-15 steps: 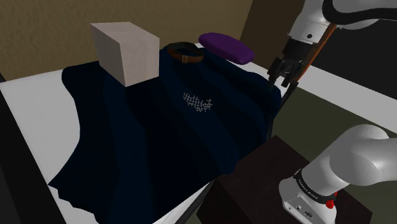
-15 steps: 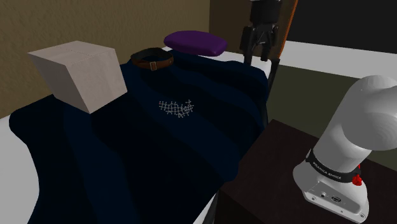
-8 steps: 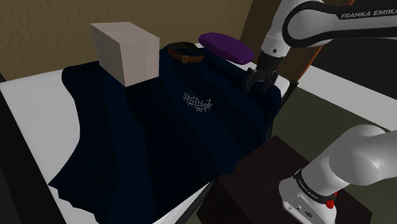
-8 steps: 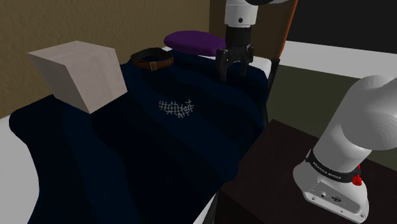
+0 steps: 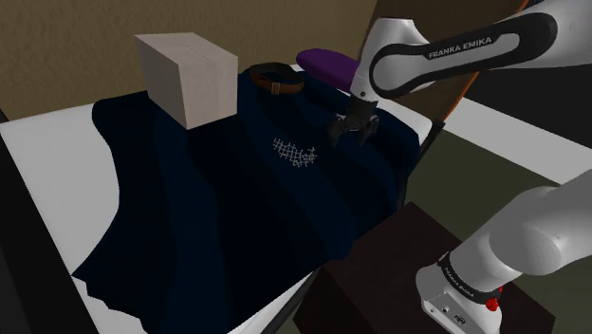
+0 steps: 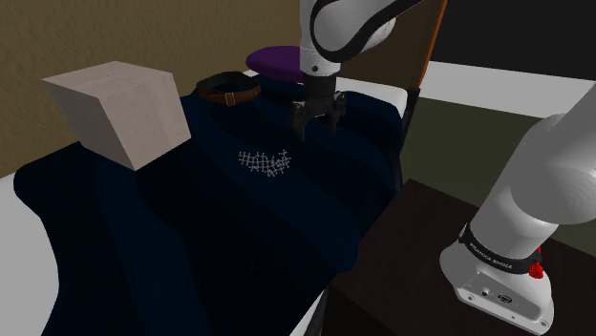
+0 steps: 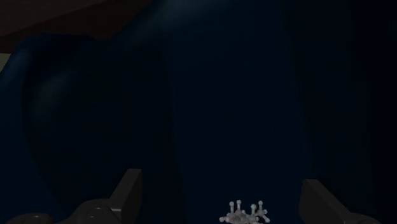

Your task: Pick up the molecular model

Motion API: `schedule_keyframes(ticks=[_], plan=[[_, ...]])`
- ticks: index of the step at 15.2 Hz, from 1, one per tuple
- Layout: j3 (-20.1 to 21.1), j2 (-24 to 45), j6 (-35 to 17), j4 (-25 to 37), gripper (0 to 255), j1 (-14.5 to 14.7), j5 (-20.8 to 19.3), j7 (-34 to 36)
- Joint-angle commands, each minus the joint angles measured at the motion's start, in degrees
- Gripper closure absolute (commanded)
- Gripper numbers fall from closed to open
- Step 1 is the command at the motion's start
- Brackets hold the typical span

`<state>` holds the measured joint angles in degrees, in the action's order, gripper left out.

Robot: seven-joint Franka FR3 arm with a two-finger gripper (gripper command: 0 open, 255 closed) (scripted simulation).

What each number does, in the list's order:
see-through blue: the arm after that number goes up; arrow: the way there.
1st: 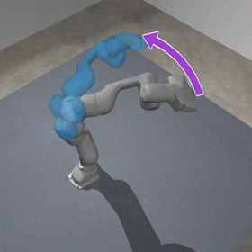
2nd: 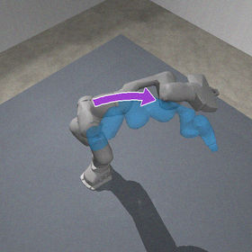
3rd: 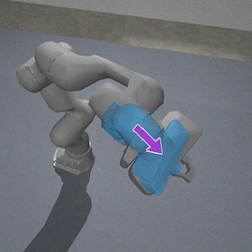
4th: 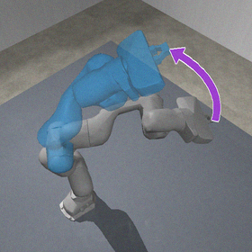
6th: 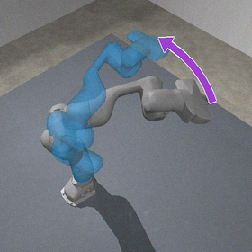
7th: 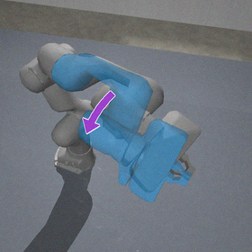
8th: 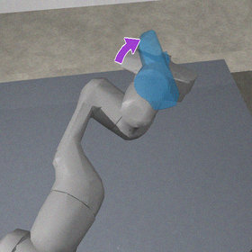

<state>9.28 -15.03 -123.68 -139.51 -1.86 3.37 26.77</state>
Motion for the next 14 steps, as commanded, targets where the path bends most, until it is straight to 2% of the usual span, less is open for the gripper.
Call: schedule_keyframes(ticks=[1, 6, 11, 14], plan=[[1.0, 4.6, -3.2, 1.8, 0, -0.5, -1.6, 3.2], [2.0, 16.3, -9.1, 7.9, 0, -1.2, -7.3, 11.6], [0.9, 27.9, -12.4, 16.0, 0, -0.3, -13.6, 19.9], [0.3, 30.6, -13.9, 17.0, 0, 0.1, -14.8, 21.3]])
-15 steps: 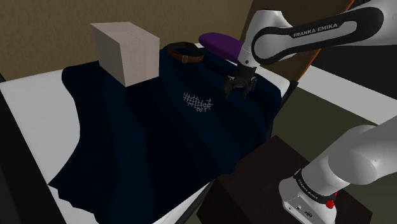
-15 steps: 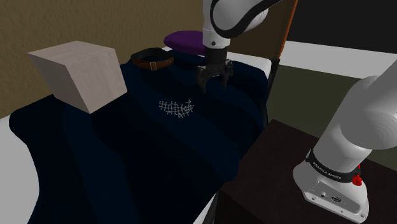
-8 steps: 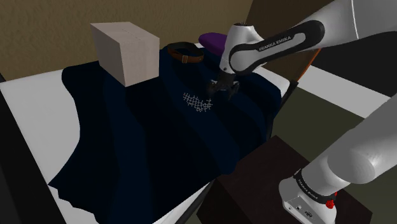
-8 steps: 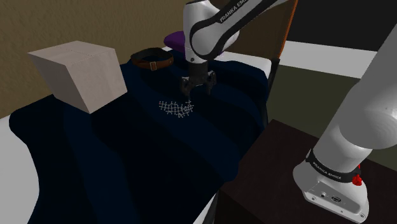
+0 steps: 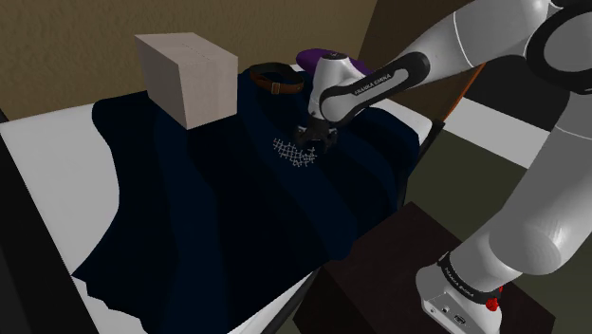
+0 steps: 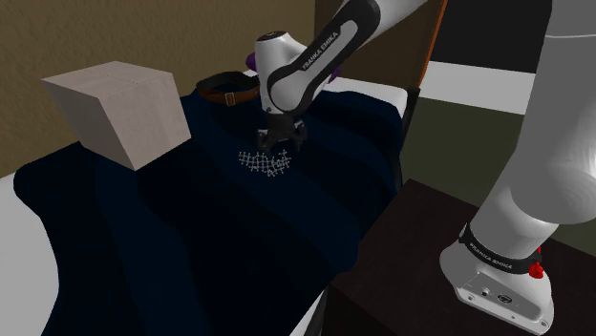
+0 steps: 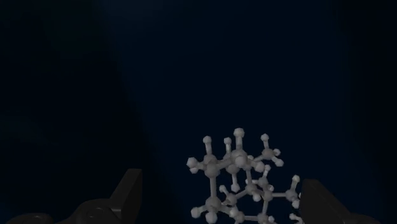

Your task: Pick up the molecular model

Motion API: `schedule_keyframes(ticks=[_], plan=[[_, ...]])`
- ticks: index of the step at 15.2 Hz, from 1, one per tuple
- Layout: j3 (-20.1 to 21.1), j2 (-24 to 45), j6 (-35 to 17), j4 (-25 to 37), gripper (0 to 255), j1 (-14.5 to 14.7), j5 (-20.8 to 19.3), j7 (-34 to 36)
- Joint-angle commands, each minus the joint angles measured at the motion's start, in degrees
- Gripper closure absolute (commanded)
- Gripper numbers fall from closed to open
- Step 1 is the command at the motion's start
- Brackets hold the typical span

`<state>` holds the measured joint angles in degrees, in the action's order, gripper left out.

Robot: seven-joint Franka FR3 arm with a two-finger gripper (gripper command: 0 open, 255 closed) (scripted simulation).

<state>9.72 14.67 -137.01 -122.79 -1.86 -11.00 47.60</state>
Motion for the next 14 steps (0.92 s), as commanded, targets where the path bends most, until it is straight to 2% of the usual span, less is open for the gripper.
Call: schedule_keyframes(ticks=[1, 7, 8, 14], plan=[[-0.3, 1.4, -1.2, 0.2, 0, 0.2, -0.7, 0.7], [-0.8, 4.1, -4.1, -0.2, 0, 0.5, -1.8, 1.7], [-0.8, 4.1, -4.2, -0.1, 255, 0.4, -1.8, 1.6], [-0.8, 4.1, -4.2, -0.2, 255, 0.4, -1.8, 1.6]])
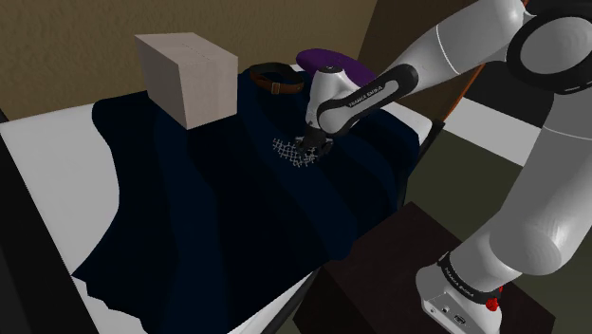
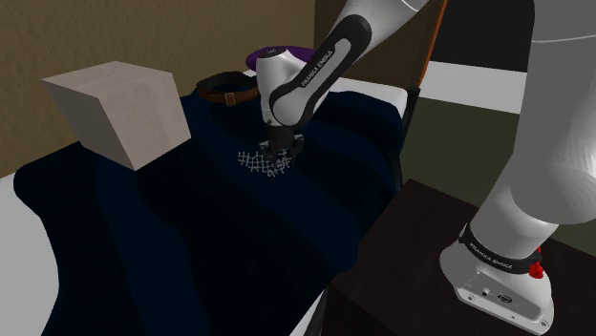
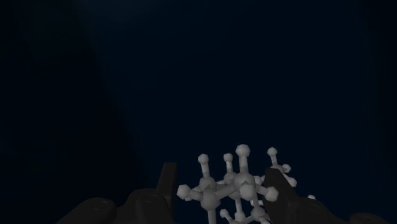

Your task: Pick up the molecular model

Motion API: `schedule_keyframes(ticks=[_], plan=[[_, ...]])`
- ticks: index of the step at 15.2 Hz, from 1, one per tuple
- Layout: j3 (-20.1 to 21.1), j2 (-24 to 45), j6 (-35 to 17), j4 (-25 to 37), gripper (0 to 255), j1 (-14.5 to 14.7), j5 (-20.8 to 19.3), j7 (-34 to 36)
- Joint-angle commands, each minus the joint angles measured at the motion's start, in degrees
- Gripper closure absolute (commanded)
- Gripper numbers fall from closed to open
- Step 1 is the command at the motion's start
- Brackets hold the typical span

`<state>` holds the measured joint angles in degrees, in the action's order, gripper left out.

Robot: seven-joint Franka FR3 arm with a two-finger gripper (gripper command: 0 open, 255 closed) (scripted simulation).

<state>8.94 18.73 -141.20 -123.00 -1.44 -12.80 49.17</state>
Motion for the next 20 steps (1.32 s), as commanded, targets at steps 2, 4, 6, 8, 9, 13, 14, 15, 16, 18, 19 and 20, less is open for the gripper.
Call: schedule_keyframes(ticks=[2, 4, 6, 8, 9, 13, 14, 15, 16, 18, 19, 20], plan=[[0.0, 0.0, 0.0, 0.0, 255, 0.0, 0.0, 0.0], [0.1, -0.6, 0.7, 0.1, 255, 0.0, 0.2, -0.1], [0.3, -1.7, 1.9, 0.3, 255, -0.2, 0.7, -0.5], [0.6, -2.9, 3.2, 0.4, 255, -0.3, 1.2, -1.0], [0.6, -3.4, 3.9, 0.6, 255, -0.3, 1.5, -1.2], [1.0, -5.5, 6.5, 1.1, 255, -0.5, 2.4, -2.0], [1.0, -6.0, 7.1, 1.3, 255, -0.6, 2.6, -2.2], [1.1, -6.5, 7.8, 1.5, 255, -0.6, 2.8, -2.3], [1.2, -7.0, 8.5, 1.7, 255, -0.6, 3.0, -2.5], [1.3, -8.0, 9.8, 2.2, 255, -0.7, 3.4, -2.9], [1.3, -8.0, 9.9, 2.2, 255, -0.7, 3.4, -2.9], [1.3, -8.0, 9.9, 2.2, 255, -0.7, 3.4, -2.9]])
